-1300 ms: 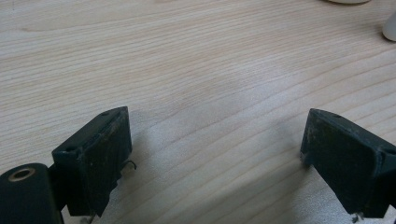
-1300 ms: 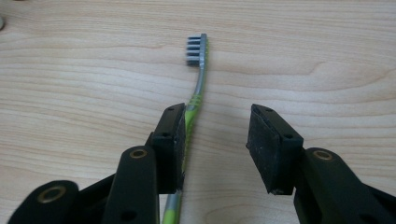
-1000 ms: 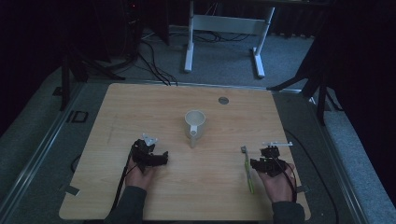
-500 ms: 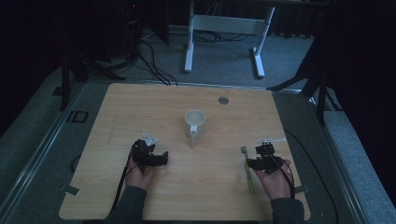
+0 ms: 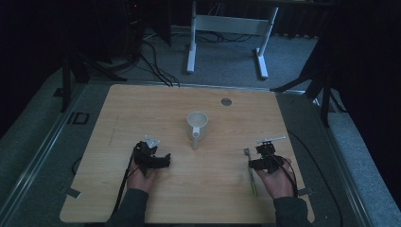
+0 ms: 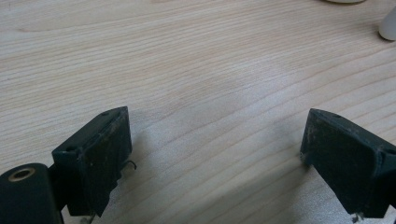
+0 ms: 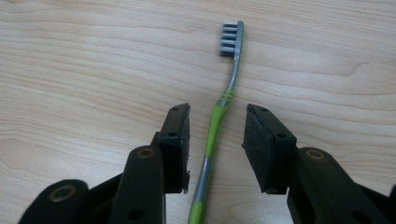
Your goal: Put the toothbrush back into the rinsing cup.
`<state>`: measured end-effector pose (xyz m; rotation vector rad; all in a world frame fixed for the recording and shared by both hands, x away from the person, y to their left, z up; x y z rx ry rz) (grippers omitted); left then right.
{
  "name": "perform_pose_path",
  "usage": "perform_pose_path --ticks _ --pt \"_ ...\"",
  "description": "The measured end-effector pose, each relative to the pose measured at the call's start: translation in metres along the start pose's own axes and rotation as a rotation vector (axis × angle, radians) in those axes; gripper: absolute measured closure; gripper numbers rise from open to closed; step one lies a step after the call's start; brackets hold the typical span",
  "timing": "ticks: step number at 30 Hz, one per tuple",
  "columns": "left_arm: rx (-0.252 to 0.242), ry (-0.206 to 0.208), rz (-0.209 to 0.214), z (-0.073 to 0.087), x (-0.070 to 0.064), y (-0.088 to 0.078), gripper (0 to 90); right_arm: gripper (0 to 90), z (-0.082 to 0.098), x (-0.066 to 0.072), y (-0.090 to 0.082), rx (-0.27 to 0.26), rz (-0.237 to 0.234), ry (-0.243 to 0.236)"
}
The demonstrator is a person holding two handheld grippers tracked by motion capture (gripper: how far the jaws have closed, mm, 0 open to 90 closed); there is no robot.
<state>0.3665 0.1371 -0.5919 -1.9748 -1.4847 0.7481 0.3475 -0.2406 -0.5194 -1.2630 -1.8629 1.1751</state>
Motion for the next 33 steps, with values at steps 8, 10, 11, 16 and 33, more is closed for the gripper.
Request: perform_pose_path --ticks 8,10,11,16,33 --pt "0.001 0.002 0.001 0.0 0.0 0.0 9.1 64.8 -0.003 0.0 0.004 0.037 -0.029 0.0" --pt "0.002 0.003 0.0 0.0 0.0 0.0 9.1 65.8 -0.003 0.0 0.005 0.047 -0.03 0.002" --pt "0.002 0.003 0.0 0.0 0.0 0.0 9.1 66.3 -0.003 0.0 0.005 0.053 -0.027 -0.001" --pt "0.001 0.004 0.002 0.0 -0.001 0.0 9.1 66.9 -0.004 -0.002 0.007 0.069 -0.038 0.004" --pt "0.001 0.005 0.002 0.0 -0.001 0.0 9.1 72.2 -0.005 0.002 0.02 0.141 -0.041 -0.001"
Point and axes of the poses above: each handheld gripper's, and its own axes: y roughly forward along the jaws, z roughly out of its underside, x roughly to its left, the point moved 4 cm from there along y, roughly forward along the jaws, and after that the axes turned 8 degrees about -y, right-handed, at the moved point
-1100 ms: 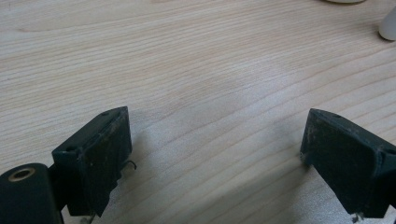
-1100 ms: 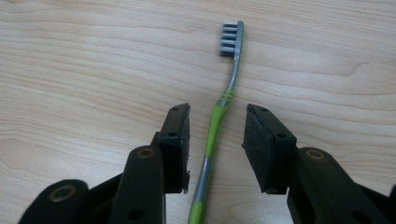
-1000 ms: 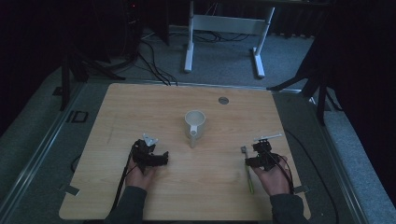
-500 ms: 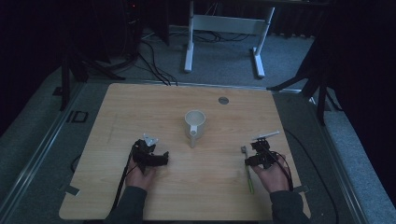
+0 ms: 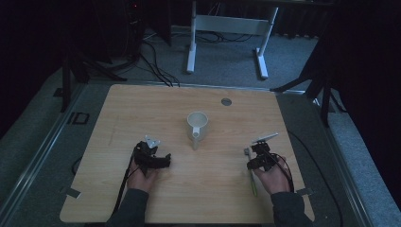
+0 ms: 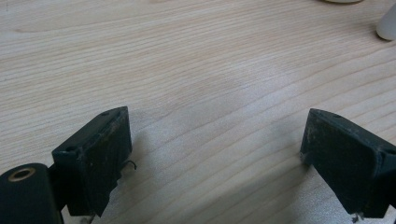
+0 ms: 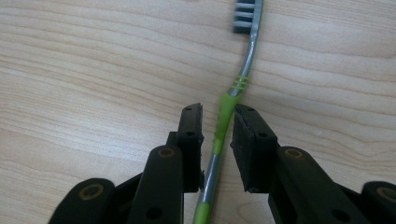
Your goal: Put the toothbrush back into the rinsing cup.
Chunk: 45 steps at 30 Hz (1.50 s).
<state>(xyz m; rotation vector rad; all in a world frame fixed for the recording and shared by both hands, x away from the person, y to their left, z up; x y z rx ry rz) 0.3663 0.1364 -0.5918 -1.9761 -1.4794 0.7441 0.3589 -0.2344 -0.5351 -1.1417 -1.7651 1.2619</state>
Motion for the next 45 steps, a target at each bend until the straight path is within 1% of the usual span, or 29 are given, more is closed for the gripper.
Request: perform_pose_path --ticks 5,14,19,25,36,45 --pt "0.0 0.0 0.0 0.0 0.0 0.0 9.1 71.8 -0.003 0.0 0.002 0.019 0.001 -0.006" --pt "0.0 0.0 0.0 0.0 0.0 0.0 9.1 73.0 -0.007 0.001 0.006 0.072 0.005 -0.007" --pt "0.0 -0.001 0.0 0.0 0.0 0.0 9.1 74.0 -0.008 -0.001 0.006 0.086 0.012 0.005" --pt "0.0 -0.001 0.0 0.0 0.0 0.0 9.2 73.9 -0.008 -0.001 0.008 0.102 0.009 -0.002" --pt "-0.001 0.0 0.0 0.0 0.0 0.0 9.1 73.8 -0.006 -0.002 0.014 0.12 0.009 0.002" --pt "0.0 0.0 0.0 0.0 0.0 0.0 9.2 73.8 -0.005 0.0 0.019 0.151 0.017 -0.002"
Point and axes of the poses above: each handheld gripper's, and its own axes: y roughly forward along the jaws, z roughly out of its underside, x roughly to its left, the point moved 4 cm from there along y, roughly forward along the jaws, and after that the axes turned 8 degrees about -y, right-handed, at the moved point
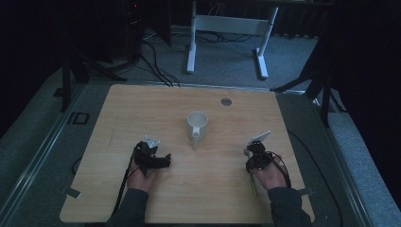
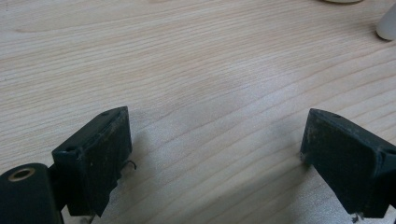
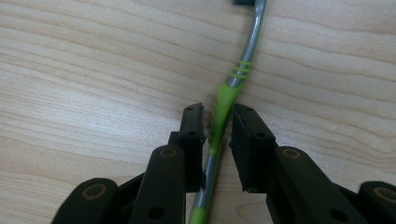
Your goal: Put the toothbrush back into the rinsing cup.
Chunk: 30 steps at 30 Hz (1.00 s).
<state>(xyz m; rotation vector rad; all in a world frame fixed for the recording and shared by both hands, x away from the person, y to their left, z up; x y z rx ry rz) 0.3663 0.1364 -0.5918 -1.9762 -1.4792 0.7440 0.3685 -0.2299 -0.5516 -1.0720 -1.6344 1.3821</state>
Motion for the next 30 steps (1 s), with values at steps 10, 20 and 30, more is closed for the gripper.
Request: perform_pose_path --ticks 10,20,30 --pt "-0.001 -0.001 0.0 0.0 -0.0001 0.0001 9.2 74.7 -0.0004 0.0011 0.003 0.031 0.018 -0.004" --pt "0.0 0.0 0.0 0.0 0.0 0.0 9.1 77.8 -0.0012 0.0022 0.0042 0.048 0.04 -0.011" --pt "0.0 0.0 0.0 0.0 0.0 0.0 9.2 81.0 -0.0014 0.0039 0.0043 0.063 0.06 -0.021"
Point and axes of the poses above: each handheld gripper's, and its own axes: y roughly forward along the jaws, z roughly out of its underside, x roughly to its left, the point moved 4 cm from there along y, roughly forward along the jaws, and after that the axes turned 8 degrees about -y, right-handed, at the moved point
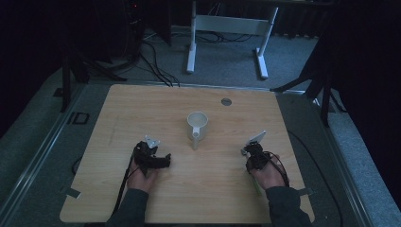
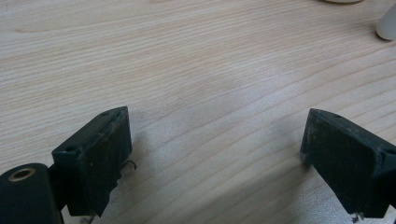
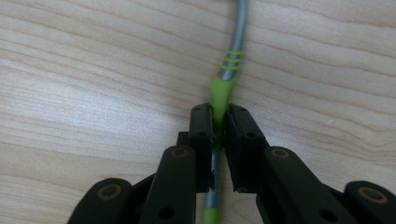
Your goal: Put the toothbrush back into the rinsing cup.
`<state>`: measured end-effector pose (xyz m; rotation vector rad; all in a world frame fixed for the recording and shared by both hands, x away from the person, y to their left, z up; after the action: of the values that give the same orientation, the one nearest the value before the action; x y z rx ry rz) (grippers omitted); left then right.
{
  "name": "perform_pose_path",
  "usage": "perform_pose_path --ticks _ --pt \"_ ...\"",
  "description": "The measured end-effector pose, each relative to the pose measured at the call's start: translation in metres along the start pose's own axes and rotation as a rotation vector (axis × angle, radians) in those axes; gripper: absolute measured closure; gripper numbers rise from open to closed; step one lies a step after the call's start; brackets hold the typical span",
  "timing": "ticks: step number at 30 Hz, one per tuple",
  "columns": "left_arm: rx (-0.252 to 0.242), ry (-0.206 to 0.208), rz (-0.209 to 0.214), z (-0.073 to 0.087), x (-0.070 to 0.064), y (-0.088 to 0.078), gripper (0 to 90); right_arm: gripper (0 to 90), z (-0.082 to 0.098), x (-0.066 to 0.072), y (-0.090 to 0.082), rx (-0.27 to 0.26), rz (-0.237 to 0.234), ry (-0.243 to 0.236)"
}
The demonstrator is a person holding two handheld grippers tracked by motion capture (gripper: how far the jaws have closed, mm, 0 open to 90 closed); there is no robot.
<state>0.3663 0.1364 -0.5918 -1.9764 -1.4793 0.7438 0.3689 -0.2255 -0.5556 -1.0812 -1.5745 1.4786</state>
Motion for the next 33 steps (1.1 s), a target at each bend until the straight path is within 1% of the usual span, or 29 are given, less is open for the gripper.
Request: perform_pose_path --ticks 8,11,13,19,29,33 --pt "0.0 0.0 0.0 0.0 0.0 0.0 9.2 81.9 0.001 -0.001 0.0 -0.007 -0.003 -0.001" --pt "0.0 0.0 0.0 0.0 0.0 0.0 9.1 82.0 0.002 -0.002 -0.002 -0.021 -0.018 0.004" --pt "0.0 0.0 0.0 0.0 0.0 0.0 9.2 82.0 0.002 -0.003 -0.004 -0.03 -0.018 0.005" --pt "0.002 0.0 0.0 0.0 0.0 0.0 9.1 82.1 0.002 -0.006 -0.014 -0.073 -0.026 0.02" --pt "0.002 0.001 0.0 0.0 0.0 0.0 9.2 82.2 -0.003 -0.005 -0.026 -0.138 -0.021 0.018" --pt "0.002 0.0 0.0 0.0 0.0 0.0 9.2 82.2 -0.004 -0.005 -0.03 -0.173 -0.023 0.022"
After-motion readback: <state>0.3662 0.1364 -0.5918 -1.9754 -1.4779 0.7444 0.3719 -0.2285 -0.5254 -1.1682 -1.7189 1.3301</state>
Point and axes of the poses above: each handheld gripper's, and its own axes: y roughly forward along the jaws, z roughly out of its underside, x roughly to its left, the point moved 4 cm from there along y, roughly forward along the jaws, and after that the axes turned 8 degrees about -y, right-handed, at the moved point
